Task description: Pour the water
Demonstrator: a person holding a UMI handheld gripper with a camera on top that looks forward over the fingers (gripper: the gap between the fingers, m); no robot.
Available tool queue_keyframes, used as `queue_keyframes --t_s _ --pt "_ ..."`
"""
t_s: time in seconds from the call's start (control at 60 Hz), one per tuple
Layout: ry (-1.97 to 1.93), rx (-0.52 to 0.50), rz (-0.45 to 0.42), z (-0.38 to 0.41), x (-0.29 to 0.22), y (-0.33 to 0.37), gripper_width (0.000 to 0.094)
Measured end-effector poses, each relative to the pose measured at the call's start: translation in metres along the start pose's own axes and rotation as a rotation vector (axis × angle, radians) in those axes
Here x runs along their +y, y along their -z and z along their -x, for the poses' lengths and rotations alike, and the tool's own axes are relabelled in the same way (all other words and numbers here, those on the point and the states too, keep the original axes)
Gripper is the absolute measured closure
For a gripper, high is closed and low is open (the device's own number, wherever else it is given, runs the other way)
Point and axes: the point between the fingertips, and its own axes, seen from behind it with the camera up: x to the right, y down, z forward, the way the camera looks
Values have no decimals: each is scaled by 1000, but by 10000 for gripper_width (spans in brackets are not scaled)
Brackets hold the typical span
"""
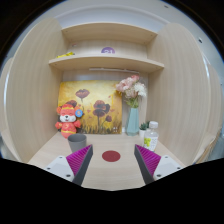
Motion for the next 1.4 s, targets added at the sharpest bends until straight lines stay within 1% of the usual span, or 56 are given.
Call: queue_keyframes --t_s 0.15,0.283,0.367,0.533,0.717,0.833,1.017,1.117,1.217,1.283,1.367,1.4 --pt "13 -1 20 -23 33 -12 84" --pt "36 23 40 -60 62 -26 83" --pt "21 30 54 -80 72 -35 83" --pt "0 70 44 -123 67 -57 84" --pt "20 118 31 -163 60 -100 82" --pt "33 121 39 -174 60 -131 83" --pt "40 118 27 -183 54 -174 96" --pt "31 116 26 -185 50 -187 151" --pt "13 109 -8 -184 40 -196 264" --pt "-7 90 -19 -180 38 -203 362" --pt "-10 88 -31 -177 38 -204 404" --pt "-2 89 -37 -177 36 -204 437"
